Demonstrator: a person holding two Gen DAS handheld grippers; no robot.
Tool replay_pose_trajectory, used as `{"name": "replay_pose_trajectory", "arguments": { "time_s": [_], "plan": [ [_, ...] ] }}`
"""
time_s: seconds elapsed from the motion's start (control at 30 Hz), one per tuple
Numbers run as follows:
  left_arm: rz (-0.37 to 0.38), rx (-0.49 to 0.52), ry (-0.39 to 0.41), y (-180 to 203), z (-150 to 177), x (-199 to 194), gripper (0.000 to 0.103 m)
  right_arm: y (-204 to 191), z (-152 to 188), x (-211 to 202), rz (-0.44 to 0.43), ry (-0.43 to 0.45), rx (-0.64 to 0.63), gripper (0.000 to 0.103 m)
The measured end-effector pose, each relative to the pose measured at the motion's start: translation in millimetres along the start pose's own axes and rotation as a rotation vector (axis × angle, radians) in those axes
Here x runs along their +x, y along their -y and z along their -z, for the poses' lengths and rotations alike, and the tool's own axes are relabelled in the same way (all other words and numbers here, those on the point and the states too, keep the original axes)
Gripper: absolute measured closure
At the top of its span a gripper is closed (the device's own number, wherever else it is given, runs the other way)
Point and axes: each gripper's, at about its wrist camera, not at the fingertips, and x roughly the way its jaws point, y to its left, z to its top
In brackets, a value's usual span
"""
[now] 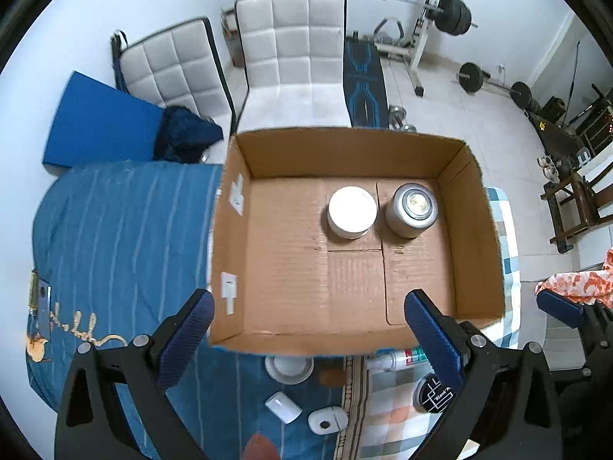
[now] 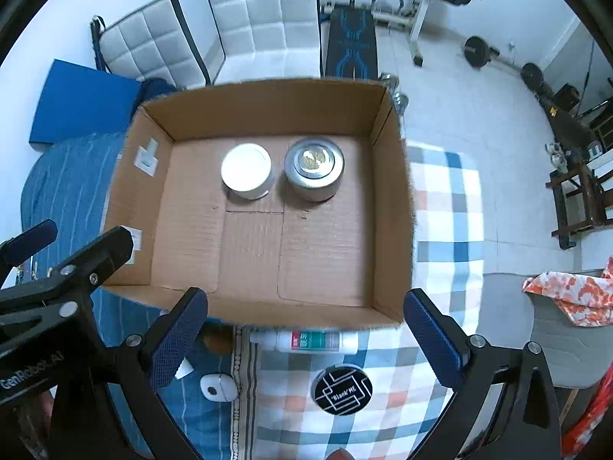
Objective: Organize rigid objects
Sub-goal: 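Withdraw both tools from the box toward the remaining items, then grasp the gold-rimmed tin with the left tool while the right tool grasps the black 'Blank ME' tin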
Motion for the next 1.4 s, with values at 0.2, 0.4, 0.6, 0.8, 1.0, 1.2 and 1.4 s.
{"name": "replay_pose_trajectory", "arguments": {
  "time_s": [0.2, 0.4, 0.6, 0.8, 1.0, 1.2, 1.4],
  "plan": [
    [-0.002, 0.012, 0.076, -4, 20, -38, 0.001, -4, 23, -44, 0.001, 0.067, 0.003, 0.000],
    [0.007, 0.018, 0.123, -5, 36, -71, 0.001, -4, 45, -77, -0.020, 0.099, 0.020, 0.000],
    [0.020, 0.016, 0.128, -10, 45, -85, 0.001, -1, 61, -87, -0.046, 0.100, 0.031, 0.000],
    [-0.010, -0.006, 0.077, -21, 61, -65, 0.001, 26, 85, -49, -0.041, -0.004, 0.083, 0.000],
    [-0.027, -0.076, -0.097, -38, 96, 8, 0.001, 62, 122, 35, 0.004, -0.186, 0.162, 0.000],
    [-0.058, -0.126, -0.281, -48, 127, 88, 0.001, 73, 152, 120, 0.007, -0.347, 0.213, 0.000],
    [-0.062, -0.175, -0.354, -53, 144, 132, 0.001, 79, 163, 156, -0.016, -0.381, 0.279, 0.000]
  ]
}}
